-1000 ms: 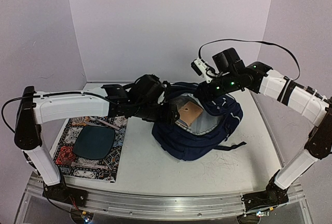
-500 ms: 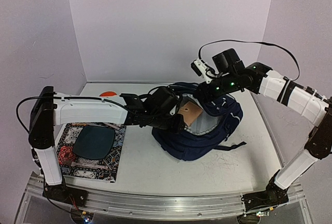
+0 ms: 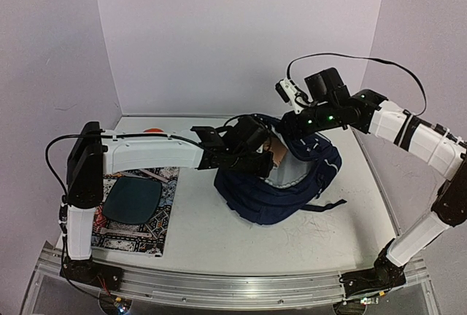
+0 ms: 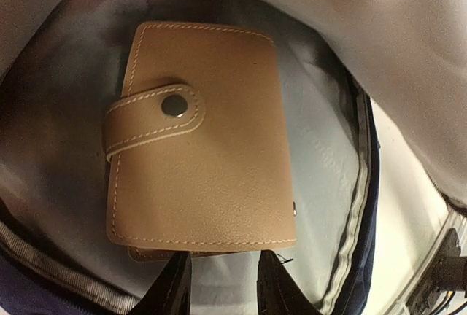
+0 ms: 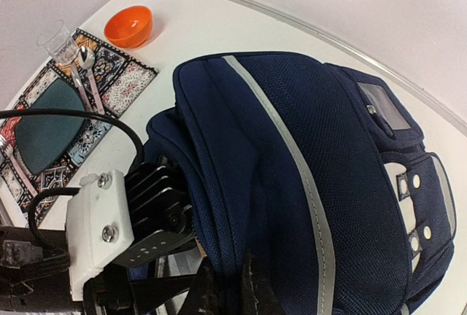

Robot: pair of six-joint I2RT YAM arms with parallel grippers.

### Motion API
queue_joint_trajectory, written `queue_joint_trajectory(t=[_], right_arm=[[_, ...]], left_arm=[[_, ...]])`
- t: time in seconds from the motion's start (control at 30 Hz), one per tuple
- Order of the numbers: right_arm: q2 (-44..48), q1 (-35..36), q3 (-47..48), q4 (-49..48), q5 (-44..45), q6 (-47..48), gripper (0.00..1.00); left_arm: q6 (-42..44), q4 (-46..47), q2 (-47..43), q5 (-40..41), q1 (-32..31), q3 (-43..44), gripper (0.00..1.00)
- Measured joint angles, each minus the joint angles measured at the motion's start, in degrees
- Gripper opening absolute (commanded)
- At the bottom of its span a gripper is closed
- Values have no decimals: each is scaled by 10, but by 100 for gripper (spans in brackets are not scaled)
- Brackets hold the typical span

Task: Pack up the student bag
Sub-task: Place the card case in the second largest pocket of the bag, then pick up the second largest pocket of the student bag.

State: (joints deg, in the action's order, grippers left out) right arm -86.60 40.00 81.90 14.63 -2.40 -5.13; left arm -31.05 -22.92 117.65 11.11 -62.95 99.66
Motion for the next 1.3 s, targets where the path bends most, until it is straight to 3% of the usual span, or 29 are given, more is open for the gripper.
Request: queue_joint_trajectory(t=[0.2, 0.33, 0.6, 0.83, 1.03, 1.3], right_arm=[[4, -4, -16, -25, 6, -9, 0], [10, -1, -35, -36, -3, -12, 0], [10, 8, -51, -29, -21, -11, 0], [12, 9, -81, -39, -49, -9, 0], [12, 8, -109, -50, -68, -12, 0], [12, 9, -116, -57, -72, -14, 0]], left_arm=[[12, 7, 9, -9, 8, 11, 54], [22, 54, -22, -25, 9, -49, 62], [28, 118, -180, -30, 34, -189, 71], [32, 142, -304, -56, 120, -281, 77], [79, 142, -297, -126, 180, -292, 80], [230, 142, -240, -286, 240, -292, 83]])
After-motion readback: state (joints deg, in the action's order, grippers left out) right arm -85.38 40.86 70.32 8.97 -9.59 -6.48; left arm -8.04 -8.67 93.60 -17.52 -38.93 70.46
